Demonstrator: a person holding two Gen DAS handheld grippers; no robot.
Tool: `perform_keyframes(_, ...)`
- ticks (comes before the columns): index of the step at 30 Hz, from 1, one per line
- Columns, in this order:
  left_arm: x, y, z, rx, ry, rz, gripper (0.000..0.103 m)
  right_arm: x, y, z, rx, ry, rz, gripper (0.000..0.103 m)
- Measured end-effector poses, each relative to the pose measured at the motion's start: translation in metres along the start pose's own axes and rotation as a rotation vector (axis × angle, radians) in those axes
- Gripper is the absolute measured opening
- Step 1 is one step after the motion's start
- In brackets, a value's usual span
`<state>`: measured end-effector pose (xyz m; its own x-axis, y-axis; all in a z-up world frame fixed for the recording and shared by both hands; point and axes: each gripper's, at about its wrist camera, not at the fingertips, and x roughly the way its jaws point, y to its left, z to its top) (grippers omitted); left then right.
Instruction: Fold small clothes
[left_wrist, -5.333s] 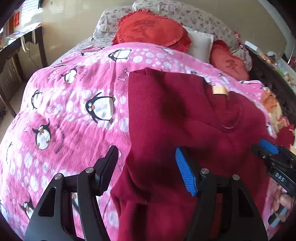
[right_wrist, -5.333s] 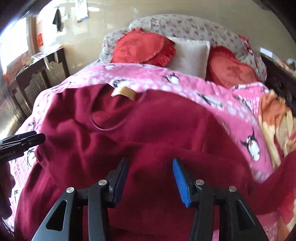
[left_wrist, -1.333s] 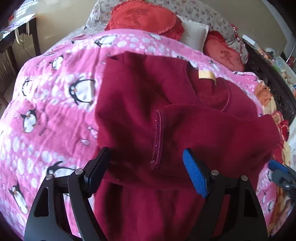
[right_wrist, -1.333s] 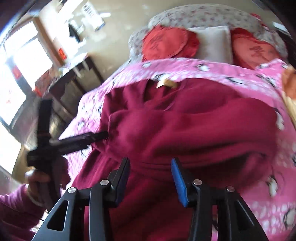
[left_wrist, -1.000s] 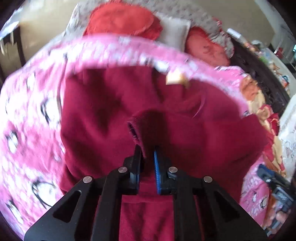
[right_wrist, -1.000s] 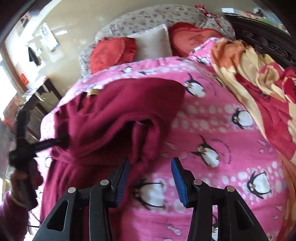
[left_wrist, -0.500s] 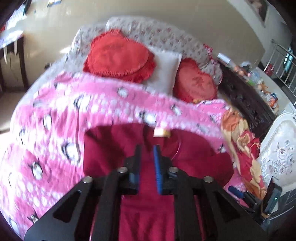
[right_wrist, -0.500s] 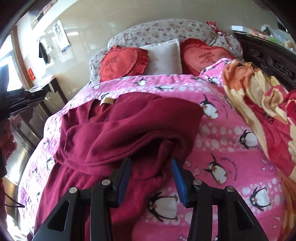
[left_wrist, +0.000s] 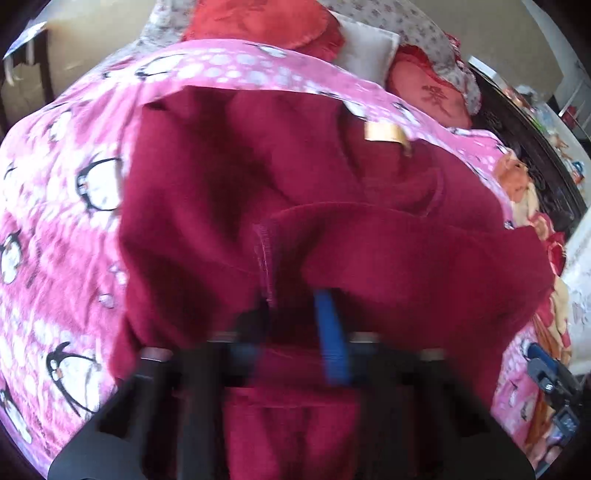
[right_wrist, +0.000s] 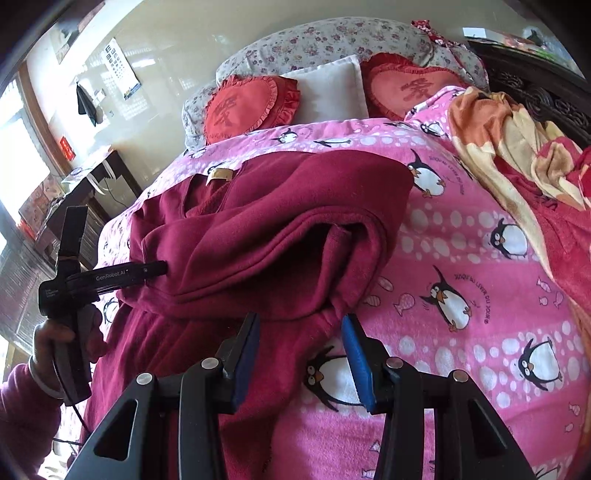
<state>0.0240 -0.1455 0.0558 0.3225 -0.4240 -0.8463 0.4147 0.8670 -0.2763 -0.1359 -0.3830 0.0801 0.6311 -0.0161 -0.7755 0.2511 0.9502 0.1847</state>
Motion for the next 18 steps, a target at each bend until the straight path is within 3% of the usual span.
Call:
perform_keyframes(1,-0.006,-0.006,0.003,0.009,-0.013,-0.002,0.006,-0.001,-0.002,-0.001,0.004,-0.002,-0.005,0.044)
perform_keyframes(8,-0.101,-0.036,0.046,0.018,-0.19,-0.202,0.004,-0.009,-0.013,0.001,0.036,-0.042,-0.047,0.044)
perform_keyframes(12,-0.155,-0.047,0.071,0.044,-0.291,-0.235,0.004,-0.015,-0.005,0.011,0.004,-0.095,-0.051,0.044)
perform_keyframes(18,-0.195,-0.063,0.09,0.093,-0.338,-0.252,0.004,-0.014,0.01,0.02,-0.056,-0.151,-0.088,0.042)
